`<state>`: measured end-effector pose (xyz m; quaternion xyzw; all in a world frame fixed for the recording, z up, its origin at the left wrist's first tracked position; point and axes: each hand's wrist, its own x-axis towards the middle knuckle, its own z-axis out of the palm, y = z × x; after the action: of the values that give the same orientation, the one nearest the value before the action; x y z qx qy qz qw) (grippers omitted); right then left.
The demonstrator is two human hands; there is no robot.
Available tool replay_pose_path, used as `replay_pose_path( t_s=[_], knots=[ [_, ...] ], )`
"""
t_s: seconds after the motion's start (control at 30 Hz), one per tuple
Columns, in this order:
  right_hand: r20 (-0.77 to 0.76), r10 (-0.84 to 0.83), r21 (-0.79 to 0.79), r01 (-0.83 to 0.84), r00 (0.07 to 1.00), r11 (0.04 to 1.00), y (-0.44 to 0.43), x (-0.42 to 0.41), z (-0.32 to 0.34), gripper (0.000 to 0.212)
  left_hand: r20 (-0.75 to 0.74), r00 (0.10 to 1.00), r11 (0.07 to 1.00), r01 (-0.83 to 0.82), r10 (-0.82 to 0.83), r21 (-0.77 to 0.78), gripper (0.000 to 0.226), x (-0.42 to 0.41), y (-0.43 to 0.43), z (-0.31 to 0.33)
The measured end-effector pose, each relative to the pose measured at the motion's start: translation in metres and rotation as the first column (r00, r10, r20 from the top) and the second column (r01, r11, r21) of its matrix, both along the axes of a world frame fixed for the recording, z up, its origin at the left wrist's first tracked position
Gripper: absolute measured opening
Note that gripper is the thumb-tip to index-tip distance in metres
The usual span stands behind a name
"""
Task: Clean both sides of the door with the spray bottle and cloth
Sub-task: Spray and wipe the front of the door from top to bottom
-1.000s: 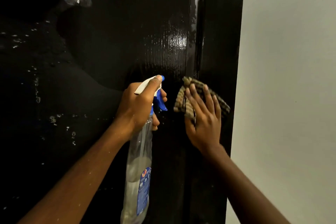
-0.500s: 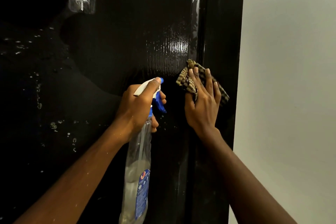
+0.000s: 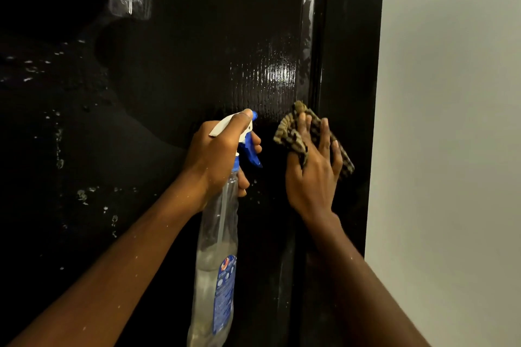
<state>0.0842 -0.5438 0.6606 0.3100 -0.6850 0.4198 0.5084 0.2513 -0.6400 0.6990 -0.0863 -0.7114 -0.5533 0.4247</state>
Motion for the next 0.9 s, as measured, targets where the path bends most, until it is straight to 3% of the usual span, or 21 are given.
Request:
replay_pose_path(
  t_s=[0.1, 0.27, 0.37, 0.77, 0.9],
  knots=[
    [-0.008, -0.012, 0.009, 0.012, 1.0, 1.0, -0.005, 0.006, 0.019, 0.068, -0.004, 1.0, 1.0, 0.013, -0.013, 0.006, 0.053, -0.004, 0.0, 0.003],
    [-0.046, -0.136, 0.066, 0.139, 0.99, 0.988, -0.009, 0.004, -0.044, 0.067, -0.027, 0.999, 0.998, 0.032, -0.031, 0.049, 0.054, -0.003, -0.009, 0.01],
    [-0.054, -0.187, 0.052, 0.19, 0.981, 0.98, -0.011, -0.002, -0.034, 0.069, -0.027, 0.999, 0.998, 0.043, -0.042, 0.041, 0.054, -0.001, -0.01, 0.02],
    [-0.128, -0.131, 0.075, 0.141, 0.983, 0.987, -0.005, -0.006, 0.204, 0.066, -0.051, 0.996, 0.996, 0.065, -0.069, -0.066, 0.056, -0.005, -0.003, 0.082],
    [-0.145, -0.119, 0.096, 0.133, 0.982, 0.986, -0.003, -0.01, 0.25, 0.067, -0.055, 0.996, 0.996, 0.073, -0.076, -0.056, 0.055, -0.006, -0.002, 0.089]
  ],
)
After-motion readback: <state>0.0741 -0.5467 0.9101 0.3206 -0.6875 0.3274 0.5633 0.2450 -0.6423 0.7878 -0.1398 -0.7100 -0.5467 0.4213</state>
